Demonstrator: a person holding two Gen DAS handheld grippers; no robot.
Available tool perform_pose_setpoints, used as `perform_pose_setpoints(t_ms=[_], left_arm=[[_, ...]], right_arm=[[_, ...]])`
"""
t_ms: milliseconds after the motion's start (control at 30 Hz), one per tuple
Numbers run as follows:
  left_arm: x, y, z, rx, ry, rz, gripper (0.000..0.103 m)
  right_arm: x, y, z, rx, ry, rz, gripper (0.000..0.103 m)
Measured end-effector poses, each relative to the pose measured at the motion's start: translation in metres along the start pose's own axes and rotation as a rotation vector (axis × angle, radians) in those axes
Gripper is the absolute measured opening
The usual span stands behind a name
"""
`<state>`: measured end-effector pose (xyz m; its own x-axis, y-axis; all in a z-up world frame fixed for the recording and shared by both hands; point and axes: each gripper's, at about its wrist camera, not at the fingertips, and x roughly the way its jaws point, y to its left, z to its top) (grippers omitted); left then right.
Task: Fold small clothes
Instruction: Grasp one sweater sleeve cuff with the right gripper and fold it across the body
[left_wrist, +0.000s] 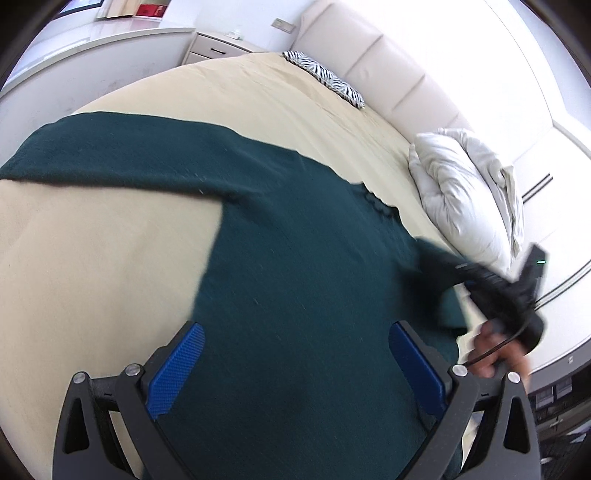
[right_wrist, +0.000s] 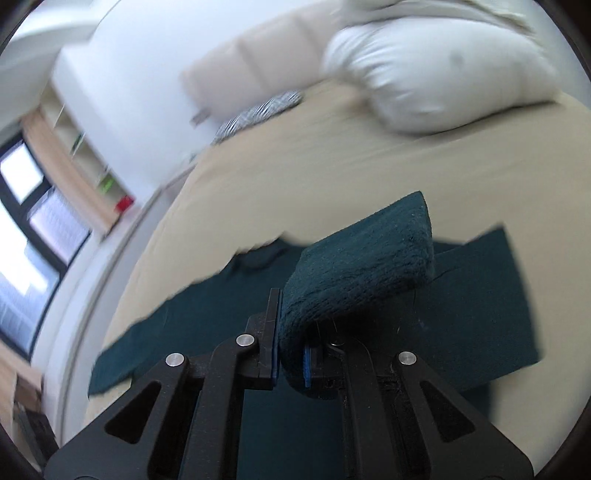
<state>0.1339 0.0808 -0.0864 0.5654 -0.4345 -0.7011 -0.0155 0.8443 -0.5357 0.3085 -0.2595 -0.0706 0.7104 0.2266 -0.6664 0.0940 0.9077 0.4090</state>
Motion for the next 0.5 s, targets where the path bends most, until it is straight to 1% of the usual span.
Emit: perform_pose_setpoints(t_ms=[67, 100, 133, 167, 200, 233, 267, 300, 333, 367, 400, 433, 500], left_arm=[[0.006, 0.000, 0.006, 0.002, 0.002, -0.002, 0.102], [0.009, -0.001, 0.009, 0.006, 0.005, -0.004, 0.102], [0.015, -0.004, 0.012, 0.016, 0.010, -0.008, 0.102], [0.020, -0.008, 0.014, 0.026, 0.016, -0.012, 0.102], [0.025, -0.013, 0.014, 0.034, 0.021, -0.015, 0.102], [0.033, -0.020, 0.016, 0.045, 0.031, -0.023, 0.102], [0.040, -0.025, 0.018, 0.052, 0.039, -0.032, 0.102], [0.046, -0.031, 0.019, 0.060, 0.048, -0.042, 0.102], [0.055, -0.039, 0.020, 0.071, 0.059, -0.051, 0.102], [0.067, -0.050, 0.022, 0.086, 0.072, -0.055, 0.102], [0.076, -0.059, 0.024, 0.098, 0.083, -0.058, 0.101], [0.085, -0.070, 0.025, 0.116, 0.091, -0.065, 0.099], [0.100, -0.095, 0.024, 0.184, 0.093, -0.040, 0.097]], right_arm=[[0.041, 0.021, -0.016, -0.029, 0.093, 0.014, 0.011], [0.054, 0.027, -0.029, -0.033, 0.136, 0.012, 0.011], [0.069, 0.030, -0.038, -0.036, 0.188, 0.014, 0.011], [0.078, 0.028, -0.044, -0.037, 0.214, 0.014, 0.014], [0.075, 0.030, -0.057, -0.040, 0.214, 0.022, 0.025], [0.069, 0.029, -0.062, -0.048, 0.196, 0.036, 0.034], [0.057, 0.027, -0.066, -0.059, 0.172, 0.054, 0.052], [0.048, 0.025, -0.067, -0.067, 0.153, 0.070, 0.062], [0.027, 0.027, -0.083, -0.083, 0.121, 0.094, 0.067], [0.011, 0.021, -0.084, -0.097, 0.089, 0.111, 0.076], [0.001, 0.018, -0.085, -0.105, 0.071, 0.118, 0.079], [-0.011, 0.009, -0.086, -0.114, 0.053, 0.127, 0.079], [-0.027, -0.005, -0.088, -0.114, 0.035, 0.130, 0.079]])
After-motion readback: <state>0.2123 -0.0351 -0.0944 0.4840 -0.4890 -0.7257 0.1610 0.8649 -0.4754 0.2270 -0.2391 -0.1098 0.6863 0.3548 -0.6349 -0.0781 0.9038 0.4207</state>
